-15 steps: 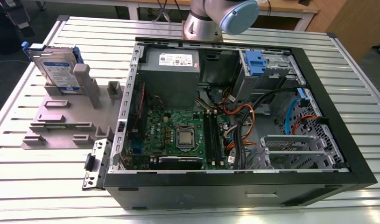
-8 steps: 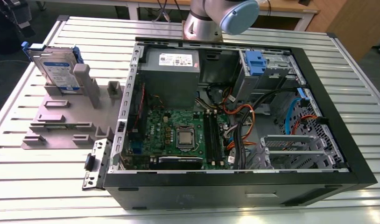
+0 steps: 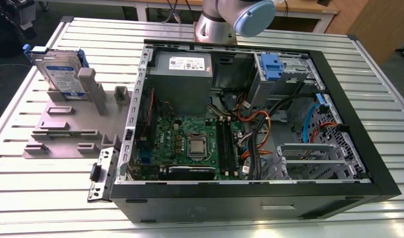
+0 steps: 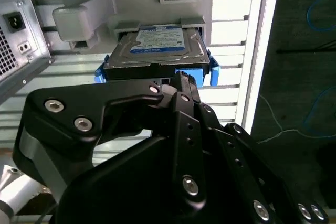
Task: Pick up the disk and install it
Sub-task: 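Pick up the disk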
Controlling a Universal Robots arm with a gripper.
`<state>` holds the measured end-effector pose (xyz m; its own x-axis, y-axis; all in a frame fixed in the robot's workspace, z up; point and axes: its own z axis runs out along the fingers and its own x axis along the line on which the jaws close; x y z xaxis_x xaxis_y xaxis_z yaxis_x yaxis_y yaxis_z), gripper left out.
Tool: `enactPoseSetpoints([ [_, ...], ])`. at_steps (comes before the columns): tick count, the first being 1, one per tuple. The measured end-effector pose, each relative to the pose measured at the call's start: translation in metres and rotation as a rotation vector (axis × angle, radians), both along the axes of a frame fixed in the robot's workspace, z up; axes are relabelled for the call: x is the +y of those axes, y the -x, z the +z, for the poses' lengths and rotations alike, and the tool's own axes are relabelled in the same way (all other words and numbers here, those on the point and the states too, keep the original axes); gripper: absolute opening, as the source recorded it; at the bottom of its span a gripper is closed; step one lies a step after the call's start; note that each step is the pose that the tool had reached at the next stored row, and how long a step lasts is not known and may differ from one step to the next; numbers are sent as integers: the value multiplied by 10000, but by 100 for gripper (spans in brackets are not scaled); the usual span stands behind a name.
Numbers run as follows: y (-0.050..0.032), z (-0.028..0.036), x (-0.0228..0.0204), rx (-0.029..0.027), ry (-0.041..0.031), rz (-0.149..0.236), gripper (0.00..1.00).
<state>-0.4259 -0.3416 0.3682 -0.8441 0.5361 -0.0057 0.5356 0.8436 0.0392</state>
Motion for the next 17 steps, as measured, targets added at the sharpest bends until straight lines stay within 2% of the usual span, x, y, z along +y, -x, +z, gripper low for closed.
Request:
enactPoseSetpoints([
  [17,0,-9,0,0,-1,3086,11],
])
